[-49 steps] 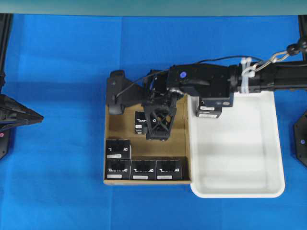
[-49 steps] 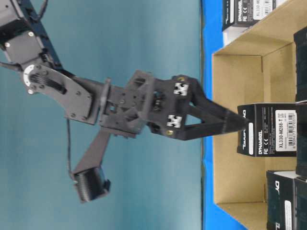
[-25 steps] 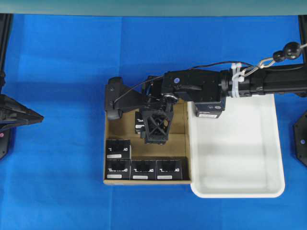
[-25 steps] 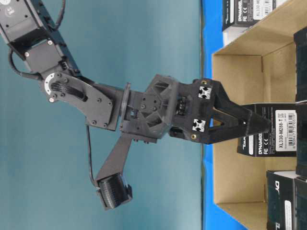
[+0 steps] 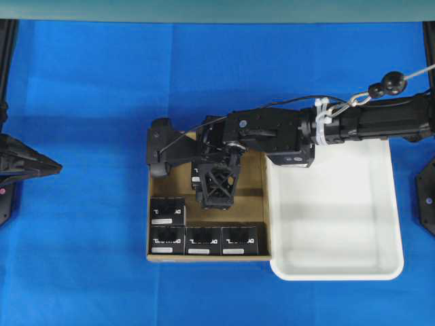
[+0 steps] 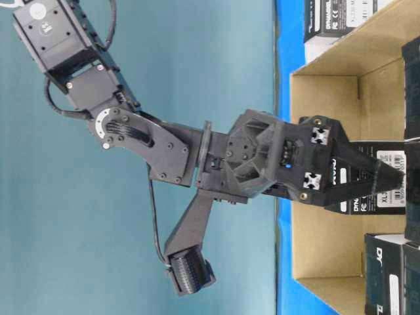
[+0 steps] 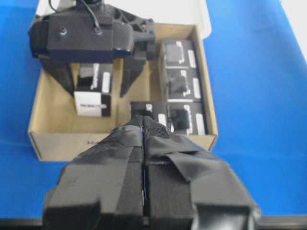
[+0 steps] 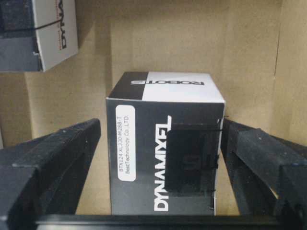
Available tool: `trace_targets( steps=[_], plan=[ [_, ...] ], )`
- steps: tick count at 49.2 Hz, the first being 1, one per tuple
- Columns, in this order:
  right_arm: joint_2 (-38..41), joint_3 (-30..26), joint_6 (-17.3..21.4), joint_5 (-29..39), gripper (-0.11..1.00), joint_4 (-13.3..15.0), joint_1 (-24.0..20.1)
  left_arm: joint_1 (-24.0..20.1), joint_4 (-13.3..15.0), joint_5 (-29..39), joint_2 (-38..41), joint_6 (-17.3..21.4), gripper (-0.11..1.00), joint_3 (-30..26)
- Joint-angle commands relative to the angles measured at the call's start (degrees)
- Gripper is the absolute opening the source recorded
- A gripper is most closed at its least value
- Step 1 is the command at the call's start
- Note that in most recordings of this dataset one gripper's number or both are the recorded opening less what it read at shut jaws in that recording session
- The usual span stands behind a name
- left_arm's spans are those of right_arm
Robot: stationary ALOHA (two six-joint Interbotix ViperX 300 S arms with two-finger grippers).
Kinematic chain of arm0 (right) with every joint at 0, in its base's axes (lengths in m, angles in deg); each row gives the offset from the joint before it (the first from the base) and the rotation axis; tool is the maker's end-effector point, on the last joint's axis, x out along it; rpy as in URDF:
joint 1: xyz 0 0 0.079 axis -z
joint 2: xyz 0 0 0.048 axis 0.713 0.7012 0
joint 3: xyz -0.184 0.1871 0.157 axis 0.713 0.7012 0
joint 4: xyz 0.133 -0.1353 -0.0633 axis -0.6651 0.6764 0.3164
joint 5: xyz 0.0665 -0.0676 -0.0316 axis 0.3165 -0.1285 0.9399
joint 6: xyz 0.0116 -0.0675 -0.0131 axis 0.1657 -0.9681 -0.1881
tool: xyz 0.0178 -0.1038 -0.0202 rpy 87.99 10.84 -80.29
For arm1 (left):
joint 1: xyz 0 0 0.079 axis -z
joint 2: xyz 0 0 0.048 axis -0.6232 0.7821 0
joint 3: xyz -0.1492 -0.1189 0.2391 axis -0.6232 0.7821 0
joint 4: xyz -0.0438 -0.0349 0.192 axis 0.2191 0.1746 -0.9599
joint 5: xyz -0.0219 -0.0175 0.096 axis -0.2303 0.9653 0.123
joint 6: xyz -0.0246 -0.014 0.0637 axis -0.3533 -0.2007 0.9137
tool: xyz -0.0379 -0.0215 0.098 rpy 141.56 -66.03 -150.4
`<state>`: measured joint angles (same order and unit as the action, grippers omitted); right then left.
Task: Pick the box from inside the cardboard box.
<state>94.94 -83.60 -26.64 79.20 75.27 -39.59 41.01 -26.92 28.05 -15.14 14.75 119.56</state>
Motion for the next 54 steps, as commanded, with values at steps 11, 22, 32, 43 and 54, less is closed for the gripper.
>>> trace_targets(
  steps=[11, 22, 32, 43, 54],
  plan=[
    [0.18, -0.09, 0.7, -0.09, 0.86, -0.09, -0.35, 0.09, -0.09, -0.35, 0.7, 0.0, -0.07, -0.62],
    [0.18, -0.09, 0.7, 0.18, 0.61, -0.18, -0.35, 0.09, -0.09, -0.26, 0.7, 0.0, -0.07, -0.62],
    [-1.14, -0.88, 0.79, 1.58, 0.61, -0.18, -0.35, 0.0, -0.09, -0.35, 0.7, -0.09, -0.07, -0.7],
    [-7.03, -5.45, 0.62, 11.43, 0.61, -0.18, 0.35, 0.09, -0.09, -0.35, 0.7, -0.18, -0.07, -0.62],
    [-13.54, -9.23, -0.09, 20.39, 0.61, -0.09, 2.29, 0.09, -0.09, -0.44, 0.79, -0.26, -0.07, -0.62]
  ],
)
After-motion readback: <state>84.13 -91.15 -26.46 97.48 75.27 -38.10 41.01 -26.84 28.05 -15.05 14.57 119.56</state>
